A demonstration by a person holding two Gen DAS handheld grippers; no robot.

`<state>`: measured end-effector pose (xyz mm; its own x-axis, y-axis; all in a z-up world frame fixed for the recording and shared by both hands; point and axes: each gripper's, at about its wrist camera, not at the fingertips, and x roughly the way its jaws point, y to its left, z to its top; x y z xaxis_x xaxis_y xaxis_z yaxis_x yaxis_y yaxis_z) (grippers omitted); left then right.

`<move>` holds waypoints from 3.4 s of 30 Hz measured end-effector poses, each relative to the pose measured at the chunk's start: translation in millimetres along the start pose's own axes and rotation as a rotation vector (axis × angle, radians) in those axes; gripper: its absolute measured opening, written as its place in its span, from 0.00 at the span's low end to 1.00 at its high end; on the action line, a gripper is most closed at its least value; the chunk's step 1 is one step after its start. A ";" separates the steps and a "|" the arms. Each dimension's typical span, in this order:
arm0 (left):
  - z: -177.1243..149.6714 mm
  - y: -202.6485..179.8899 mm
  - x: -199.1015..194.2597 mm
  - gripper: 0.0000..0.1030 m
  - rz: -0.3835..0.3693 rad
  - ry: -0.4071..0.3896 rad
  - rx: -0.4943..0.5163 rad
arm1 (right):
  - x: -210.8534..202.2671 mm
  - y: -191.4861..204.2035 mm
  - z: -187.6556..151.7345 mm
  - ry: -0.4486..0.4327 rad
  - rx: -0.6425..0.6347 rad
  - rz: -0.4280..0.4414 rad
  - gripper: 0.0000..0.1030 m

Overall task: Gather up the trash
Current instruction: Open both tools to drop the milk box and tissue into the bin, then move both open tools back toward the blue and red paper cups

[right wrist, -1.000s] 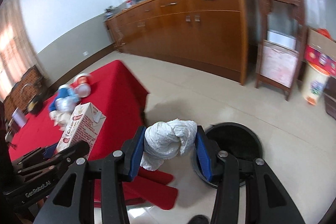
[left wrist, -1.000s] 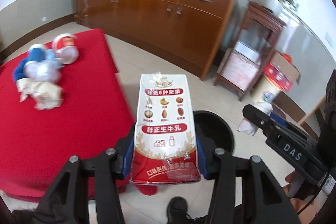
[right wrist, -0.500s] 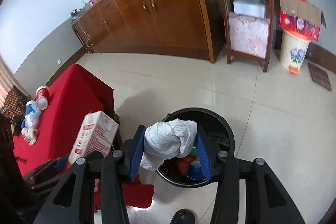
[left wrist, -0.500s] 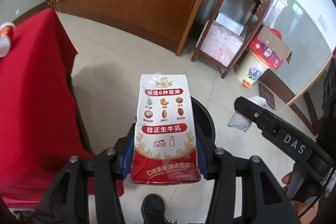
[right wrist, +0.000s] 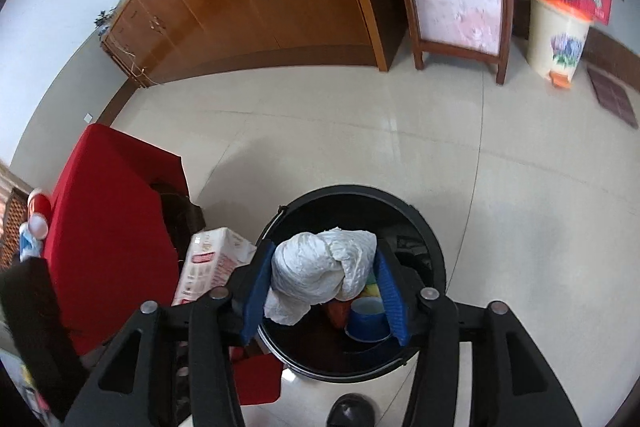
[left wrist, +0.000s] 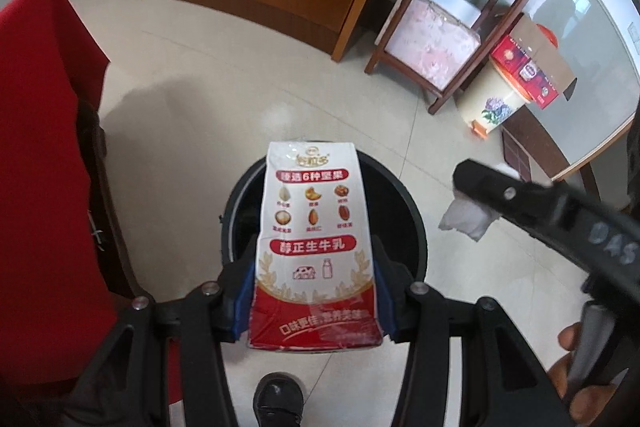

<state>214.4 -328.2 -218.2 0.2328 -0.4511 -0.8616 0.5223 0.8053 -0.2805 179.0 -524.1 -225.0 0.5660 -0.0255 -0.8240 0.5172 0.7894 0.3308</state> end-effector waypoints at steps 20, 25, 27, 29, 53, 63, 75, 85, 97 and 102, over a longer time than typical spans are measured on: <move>9.8 14.8 -59.4 0.57 0.056 -0.090 -0.012 | -39.1 0.6 11.1 -0.170 0.066 -0.079 0.67; 6.5 19.0 -98.4 0.57 0.074 -0.150 -0.026 | -46.0 13.5 3.8 -0.170 0.027 -0.086 0.71; 2.2 25.0 -117.7 0.57 0.084 -0.175 -0.035 | -52.7 24.9 -2.8 -0.181 0.000 -0.078 0.72; -2.7 33.1 -134.4 0.59 0.102 -0.198 -0.048 | -60.9 37.6 -10.2 -0.199 -0.031 -0.068 0.73; -85.6 200.2 -292.7 0.61 0.421 -0.439 -0.341 | -107.3 262.7 -101.8 -0.223 -0.424 0.211 0.74; -84.0 245.9 -308.1 0.66 0.476 -0.467 -0.390 | -107.1 358.6 -117.4 -0.222 -0.575 0.308 0.78; -42.7 297.2 -295.6 0.66 0.501 -0.449 -0.421 | -56.1 432.0 -90.0 -0.170 -0.636 0.335 0.79; 2.2 332.3 -276.7 0.66 0.492 -0.425 -0.429 | 0.1 484.6 -53.4 -0.124 -0.648 0.347 0.79; 36.8 361.0 -245.3 0.66 0.464 -0.370 -0.451 | 62.2 540.0 -17.0 -0.057 -0.693 0.342 0.79; 40.7 368.2 -237.2 0.66 0.452 -0.351 -0.451 | 84.3 552.2 -14.2 -0.025 -0.695 0.356 0.79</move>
<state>384.9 59.6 -100.0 0.6347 -0.0731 -0.7693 -0.0583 0.9881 -0.1420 503.2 -81.6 -118.4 0.6410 0.2944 -0.7089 -0.2150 0.9554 0.2024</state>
